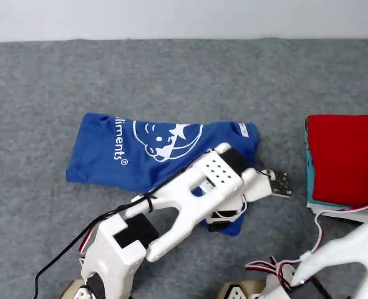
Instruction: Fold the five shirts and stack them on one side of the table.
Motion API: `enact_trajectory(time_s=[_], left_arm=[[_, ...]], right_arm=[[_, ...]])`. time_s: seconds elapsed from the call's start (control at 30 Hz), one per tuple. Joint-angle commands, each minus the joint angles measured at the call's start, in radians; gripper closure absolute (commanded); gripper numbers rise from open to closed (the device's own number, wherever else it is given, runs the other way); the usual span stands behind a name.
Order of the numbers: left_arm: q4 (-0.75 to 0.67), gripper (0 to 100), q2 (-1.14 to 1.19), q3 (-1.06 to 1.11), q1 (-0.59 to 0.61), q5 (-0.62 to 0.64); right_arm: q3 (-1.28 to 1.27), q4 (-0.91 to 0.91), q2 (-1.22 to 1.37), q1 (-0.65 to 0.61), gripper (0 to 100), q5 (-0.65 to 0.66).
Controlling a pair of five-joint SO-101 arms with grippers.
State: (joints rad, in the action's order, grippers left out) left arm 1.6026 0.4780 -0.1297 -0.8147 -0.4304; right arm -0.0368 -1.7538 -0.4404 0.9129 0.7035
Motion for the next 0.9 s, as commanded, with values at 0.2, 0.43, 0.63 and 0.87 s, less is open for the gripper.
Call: enact_trajectory(time_s=[0.2,0.43,0.63,0.87], left_arm=[[-0.035,79,0.095,-0.004,-0.002,-0.008],[-0.104,89,0.126,-0.005,-0.003,0.077],[-0.112,99,0.052,-0.013,-0.003,0.074],[-0.066,99,-0.084,-0.016,0.002,0.071]], right_arm=[[0.003,-0.031,-0.036,0.002,98.7,0.011],[0.003,-0.031,-0.038,0.002,98.7,0.011],[0.005,-0.031,-0.038,0.004,98.7,0.011],[0.005,-0.033,-0.038,0.002,98.7,0.009]])
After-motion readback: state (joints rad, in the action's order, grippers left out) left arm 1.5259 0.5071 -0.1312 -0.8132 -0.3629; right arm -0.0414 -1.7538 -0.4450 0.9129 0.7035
